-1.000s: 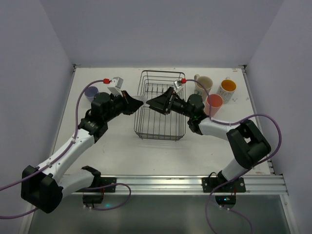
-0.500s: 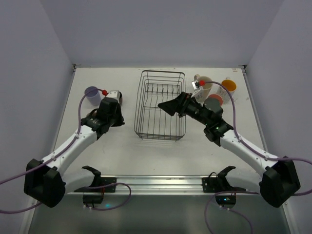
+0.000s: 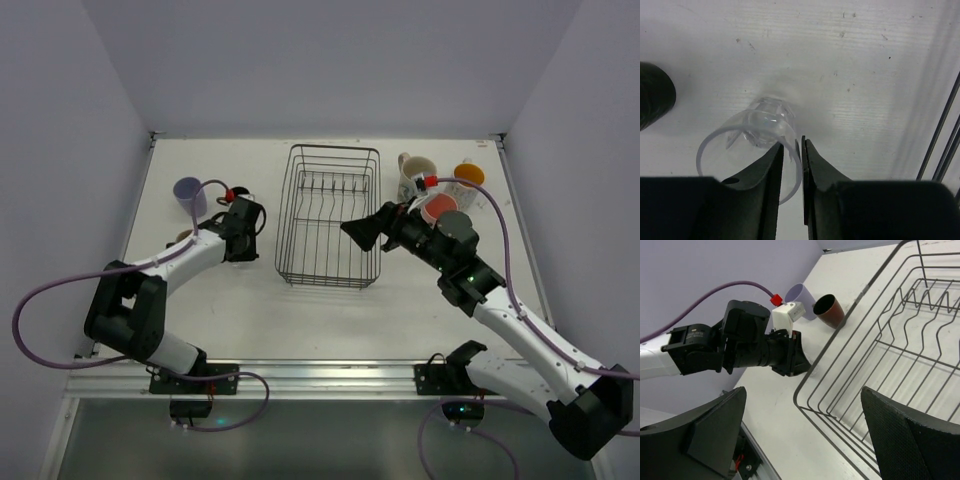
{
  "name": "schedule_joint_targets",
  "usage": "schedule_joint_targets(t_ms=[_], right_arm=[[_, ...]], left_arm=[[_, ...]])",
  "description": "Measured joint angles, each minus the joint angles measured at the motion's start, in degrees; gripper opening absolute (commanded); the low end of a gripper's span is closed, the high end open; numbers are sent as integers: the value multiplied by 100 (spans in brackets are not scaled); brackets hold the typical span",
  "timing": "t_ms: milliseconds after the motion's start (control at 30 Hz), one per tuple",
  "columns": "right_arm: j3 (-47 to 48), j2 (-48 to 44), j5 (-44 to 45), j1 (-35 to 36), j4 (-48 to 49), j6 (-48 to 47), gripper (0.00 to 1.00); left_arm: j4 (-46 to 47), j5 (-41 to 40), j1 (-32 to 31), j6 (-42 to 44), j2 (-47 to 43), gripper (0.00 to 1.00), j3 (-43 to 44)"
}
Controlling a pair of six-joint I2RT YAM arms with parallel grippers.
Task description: Unload the cups from the dish rack
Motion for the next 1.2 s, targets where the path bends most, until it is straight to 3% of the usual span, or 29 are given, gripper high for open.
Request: schedule_joint_targets(t_ms=[33,200,400,600,633,833,967,1200], right_arm=[[0,-13,31,0,-66,-42,99],[0,-131,219,0,-319,-240,99],[122,-188,302,0,-581,-367,99],[428,-417,452,0,-946,-511,99],[492,-490,490,0,-1038,-542,99],[975,-1174,1019,2,-1746,-831,99],[1329,-2094,1692,2,-2072,-1073,99],[1488,-3357,2889,7,-2100,-1412,99]], left_arm=[[-13,-15,0,17,74,32,46],[-153,-151,0,83,249,45,315],[-308,-249,0,199,188,71,713],[-468,-195,0,332,-514,93,1331],[-466,-149,0,350,-704,100,1458],[-155,348,0,562,-2225,100,1937],[245,866,0,750,-3230,100,2188],[863,1215,0,960,-4312,100,2374]])
